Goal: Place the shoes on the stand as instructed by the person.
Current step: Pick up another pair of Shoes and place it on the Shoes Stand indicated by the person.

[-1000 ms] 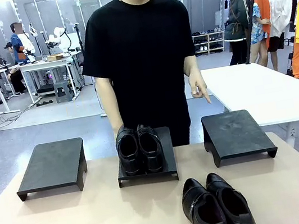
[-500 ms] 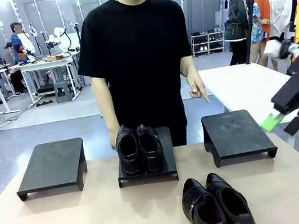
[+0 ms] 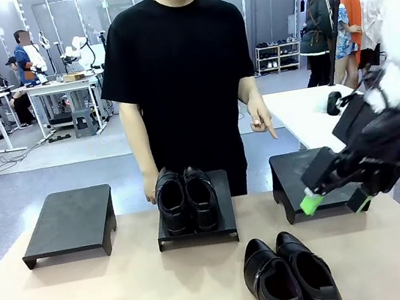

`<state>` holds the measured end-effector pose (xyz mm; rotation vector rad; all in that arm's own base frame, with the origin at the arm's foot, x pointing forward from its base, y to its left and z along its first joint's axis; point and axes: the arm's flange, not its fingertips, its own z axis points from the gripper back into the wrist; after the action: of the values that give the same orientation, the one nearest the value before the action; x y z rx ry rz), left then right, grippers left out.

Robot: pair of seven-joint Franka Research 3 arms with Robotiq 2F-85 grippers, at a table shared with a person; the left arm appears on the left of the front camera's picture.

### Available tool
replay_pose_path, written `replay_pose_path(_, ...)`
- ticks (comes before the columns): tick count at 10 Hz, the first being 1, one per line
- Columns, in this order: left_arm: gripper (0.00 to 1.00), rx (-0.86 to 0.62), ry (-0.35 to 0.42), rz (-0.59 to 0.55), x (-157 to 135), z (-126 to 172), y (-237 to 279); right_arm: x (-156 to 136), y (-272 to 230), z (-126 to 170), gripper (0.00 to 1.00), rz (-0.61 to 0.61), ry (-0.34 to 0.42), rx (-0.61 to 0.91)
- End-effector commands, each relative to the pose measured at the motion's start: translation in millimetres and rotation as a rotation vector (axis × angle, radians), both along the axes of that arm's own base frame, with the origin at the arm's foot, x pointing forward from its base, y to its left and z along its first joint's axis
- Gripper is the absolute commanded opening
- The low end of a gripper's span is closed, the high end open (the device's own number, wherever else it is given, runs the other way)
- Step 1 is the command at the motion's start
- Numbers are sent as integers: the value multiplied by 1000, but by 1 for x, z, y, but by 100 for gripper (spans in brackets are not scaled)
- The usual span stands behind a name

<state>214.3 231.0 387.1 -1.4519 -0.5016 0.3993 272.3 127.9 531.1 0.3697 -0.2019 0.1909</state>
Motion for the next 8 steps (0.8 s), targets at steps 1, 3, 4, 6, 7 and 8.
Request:
replay_pose_path(1, 100, -13, -9, -3, -1, 2, 0, 4, 22, -17, 100, -85, 6, -59)
replay_pose_path(3, 100, -13, -9, -3, -1, 2, 0, 14, 35, -38, 100, -107, -6, -97)
replay_pose_path(4, 100, -13, -9, -3, -1, 2, 0, 16, 38, -45, 100, -114, -25, -121)
replay_pose_path(6, 100, -13, -9, -3, -1, 2, 0, 24, 41, -69, 100, -113, -32, -145)
replay_pose_path(7, 100, -13, -9, -3, -1, 2, 0, 23, 45, -80, 100, -112, -33, -133)
replay_pose_path(8, 100, -13, -9, -3, -1, 2, 0, 22, 51, -92, 100, -125, -42, -162)
